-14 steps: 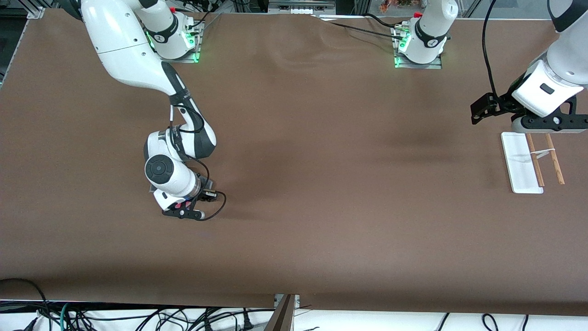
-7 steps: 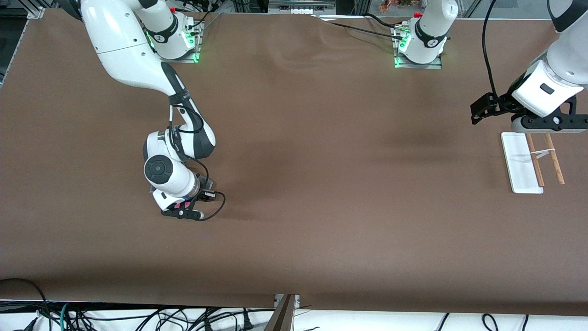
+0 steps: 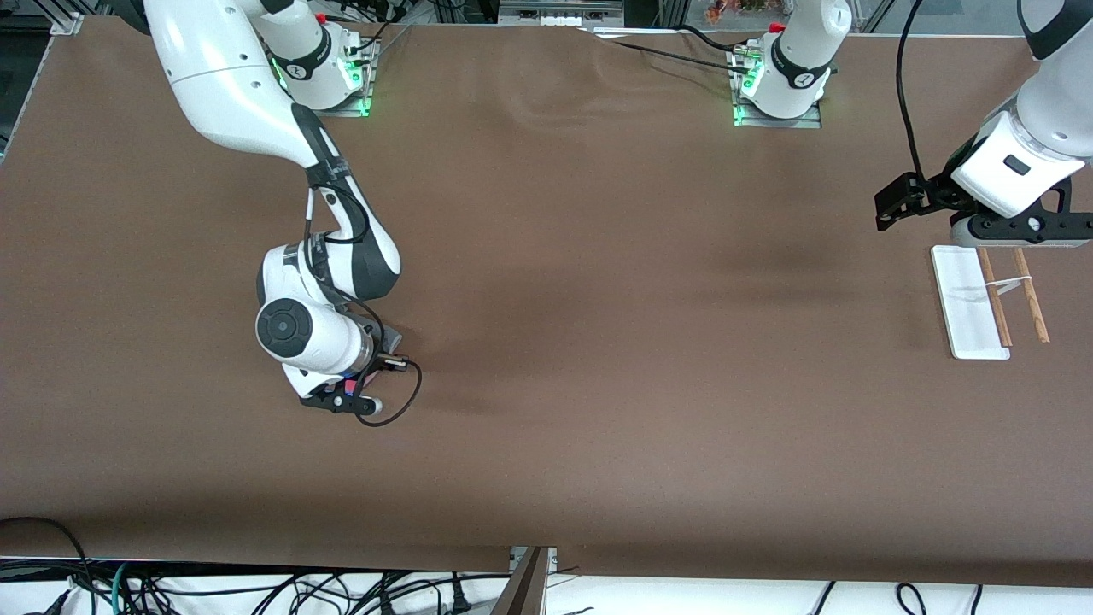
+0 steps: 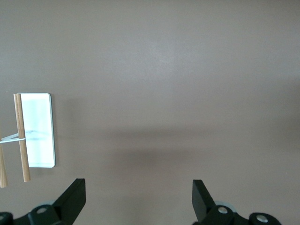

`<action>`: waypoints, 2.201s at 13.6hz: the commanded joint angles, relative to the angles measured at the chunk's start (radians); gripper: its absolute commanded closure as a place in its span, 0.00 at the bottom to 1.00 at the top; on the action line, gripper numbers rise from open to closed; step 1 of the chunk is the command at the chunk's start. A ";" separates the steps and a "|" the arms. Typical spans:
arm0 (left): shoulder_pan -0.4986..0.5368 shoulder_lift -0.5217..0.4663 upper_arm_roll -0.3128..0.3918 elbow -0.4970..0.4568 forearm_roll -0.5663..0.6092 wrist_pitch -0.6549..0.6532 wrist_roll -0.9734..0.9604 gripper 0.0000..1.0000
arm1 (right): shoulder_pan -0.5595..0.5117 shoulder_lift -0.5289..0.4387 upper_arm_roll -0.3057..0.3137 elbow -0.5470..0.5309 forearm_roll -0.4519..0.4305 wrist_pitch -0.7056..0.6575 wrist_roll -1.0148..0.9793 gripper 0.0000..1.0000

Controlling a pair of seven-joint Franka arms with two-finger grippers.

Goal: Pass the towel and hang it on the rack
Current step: 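Close the right gripper on the towel edge, then lift the towel with the right gripper toward the table middle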

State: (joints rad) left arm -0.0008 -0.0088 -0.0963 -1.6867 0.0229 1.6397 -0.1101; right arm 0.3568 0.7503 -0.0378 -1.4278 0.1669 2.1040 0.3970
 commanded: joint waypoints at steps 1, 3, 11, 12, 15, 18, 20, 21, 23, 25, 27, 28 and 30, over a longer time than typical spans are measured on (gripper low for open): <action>0.002 -0.007 -0.011 0.015 0.008 -0.021 0.020 0.00 | 0.001 -0.023 0.009 0.088 0.112 -0.154 0.035 1.00; -0.001 -0.002 -0.010 0.013 0.009 -0.018 0.023 0.00 | 0.002 -0.023 0.010 0.179 0.196 -0.266 0.130 1.00; -0.004 0.041 -0.008 0.015 0.020 0.063 0.007 0.00 | 0.005 -0.022 0.174 0.341 0.414 -0.314 0.644 1.00; -0.004 0.043 -0.008 0.016 0.018 0.063 0.007 0.00 | 0.005 -0.022 0.187 0.351 0.458 -0.308 0.705 1.00; -0.007 0.043 -0.010 0.016 0.020 0.065 0.007 0.00 | 0.007 -0.023 0.234 0.359 0.580 -0.241 0.866 1.00; -0.010 0.043 -0.011 0.015 0.020 0.063 0.007 0.00 | 0.005 -0.023 0.308 0.395 0.608 -0.145 1.006 1.00; -0.010 0.043 -0.011 0.015 0.017 0.065 0.007 0.00 | 0.005 -0.023 0.357 0.398 0.609 -0.073 1.081 1.00; -0.010 0.044 -0.011 0.016 0.017 0.065 0.007 0.00 | 0.005 -0.023 0.380 0.400 0.609 -0.040 1.101 1.00; -0.010 0.044 -0.011 0.016 0.020 0.065 0.007 0.00 | 0.005 -0.022 0.441 0.400 0.609 0.057 1.155 1.00; -0.010 0.049 -0.013 0.015 0.023 0.089 0.007 0.00 | 0.007 -0.022 0.476 0.400 0.609 0.140 1.192 1.00; -0.010 0.055 -0.013 0.015 0.023 0.095 0.007 0.00 | 0.007 -0.020 0.518 0.400 0.608 0.203 1.221 1.00; -0.010 0.055 -0.013 0.015 0.023 0.095 0.007 0.00 | 0.008 -0.020 0.527 0.400 0.608 0.229 1.241 1.00; -0.010 0.053 -0.013 0.015 0.023 0.095 0.007 0.00 | 0.024 -0.022 0.544 0.400 0.608 0.280 1.270 1.00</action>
State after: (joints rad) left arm -0.0071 0.0380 -0.1063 -1.6868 0.0229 1.7307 -0.1101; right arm 0.3716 0.7165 0.4815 -1.0497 0.7624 2.3400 1.6293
